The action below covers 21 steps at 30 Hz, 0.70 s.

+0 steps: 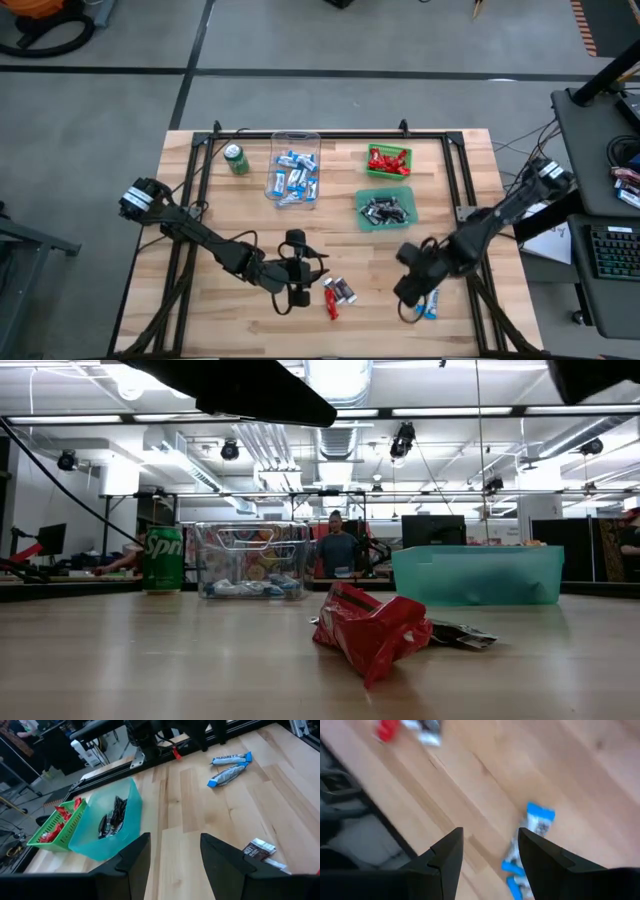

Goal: Sort candy
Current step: Put the white candy into the transparent bin

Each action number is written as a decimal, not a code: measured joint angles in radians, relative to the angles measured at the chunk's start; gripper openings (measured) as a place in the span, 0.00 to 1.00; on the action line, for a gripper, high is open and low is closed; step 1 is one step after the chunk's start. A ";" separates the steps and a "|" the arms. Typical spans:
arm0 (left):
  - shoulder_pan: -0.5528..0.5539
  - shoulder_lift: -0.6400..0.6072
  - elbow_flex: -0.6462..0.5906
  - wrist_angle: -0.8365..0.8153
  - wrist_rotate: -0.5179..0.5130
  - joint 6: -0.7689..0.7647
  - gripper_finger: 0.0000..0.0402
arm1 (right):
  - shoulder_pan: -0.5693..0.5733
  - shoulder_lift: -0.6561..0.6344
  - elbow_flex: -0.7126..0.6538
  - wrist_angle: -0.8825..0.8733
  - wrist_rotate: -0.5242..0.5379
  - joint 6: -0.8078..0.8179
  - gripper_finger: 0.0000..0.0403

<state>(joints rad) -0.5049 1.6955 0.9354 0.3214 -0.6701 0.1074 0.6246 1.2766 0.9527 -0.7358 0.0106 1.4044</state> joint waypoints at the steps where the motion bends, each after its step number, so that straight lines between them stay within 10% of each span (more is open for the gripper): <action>1: 0.000 0.000 0.000 0.000 0.000 -0.001 0.39 | 0.012 0.032 0.020 -0.023 -0.014 0.019 0.44; 21: 0.006 0.002 0.000 0.008 0.000 -0.039 0.39 | 0.097 0.458 0.250 -0.306 -0.045 0.004 0.44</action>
<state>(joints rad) -0.4992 1.6974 0.9355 0.3298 -0.6697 0.0680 0.7219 1.7350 1.2024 -1.0414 -0.0341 1.4081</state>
